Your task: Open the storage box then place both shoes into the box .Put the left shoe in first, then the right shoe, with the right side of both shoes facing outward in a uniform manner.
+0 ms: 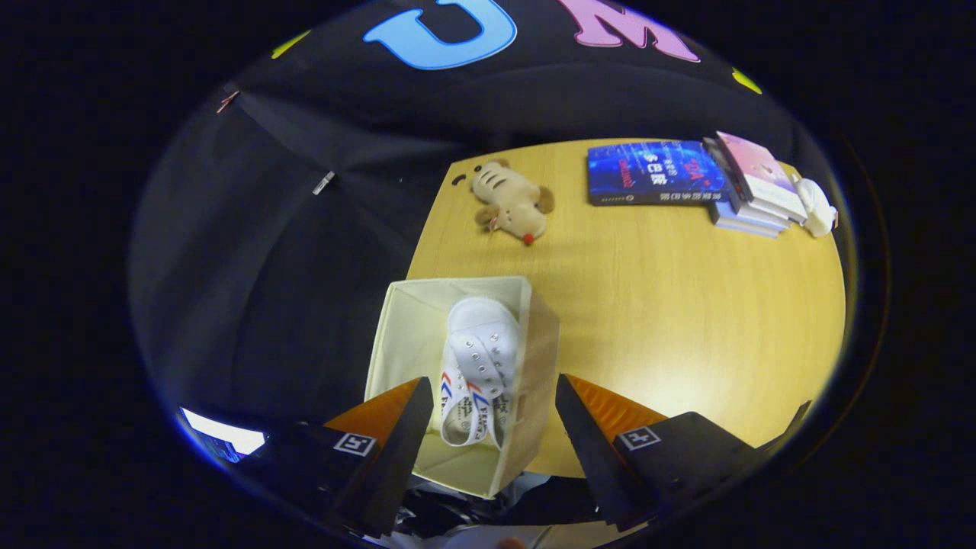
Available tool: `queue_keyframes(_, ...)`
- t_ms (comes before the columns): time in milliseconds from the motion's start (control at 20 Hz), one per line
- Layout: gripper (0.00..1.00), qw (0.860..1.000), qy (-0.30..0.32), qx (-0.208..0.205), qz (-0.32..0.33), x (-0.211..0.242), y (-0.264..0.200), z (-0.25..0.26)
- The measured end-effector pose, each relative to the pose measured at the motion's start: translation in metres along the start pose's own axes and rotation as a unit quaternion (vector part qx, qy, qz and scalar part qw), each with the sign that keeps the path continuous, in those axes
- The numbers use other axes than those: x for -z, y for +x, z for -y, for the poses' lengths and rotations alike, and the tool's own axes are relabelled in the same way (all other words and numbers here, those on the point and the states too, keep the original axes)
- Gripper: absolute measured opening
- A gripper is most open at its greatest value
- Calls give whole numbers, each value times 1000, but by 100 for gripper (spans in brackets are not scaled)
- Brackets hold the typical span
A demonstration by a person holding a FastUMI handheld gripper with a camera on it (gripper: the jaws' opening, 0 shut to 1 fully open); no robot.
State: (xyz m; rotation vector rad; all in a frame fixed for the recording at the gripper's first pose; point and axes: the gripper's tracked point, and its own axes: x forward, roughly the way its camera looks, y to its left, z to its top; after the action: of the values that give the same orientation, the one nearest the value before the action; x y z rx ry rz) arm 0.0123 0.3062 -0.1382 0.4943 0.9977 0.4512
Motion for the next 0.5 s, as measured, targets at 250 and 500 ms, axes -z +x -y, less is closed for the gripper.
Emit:
queue_keyframes(250, 98, 993, -10, 34, 110, -40, -58, 53)
queue_keyframes(500, 98, 972, -34, 84, 216, -74, -121, 110)
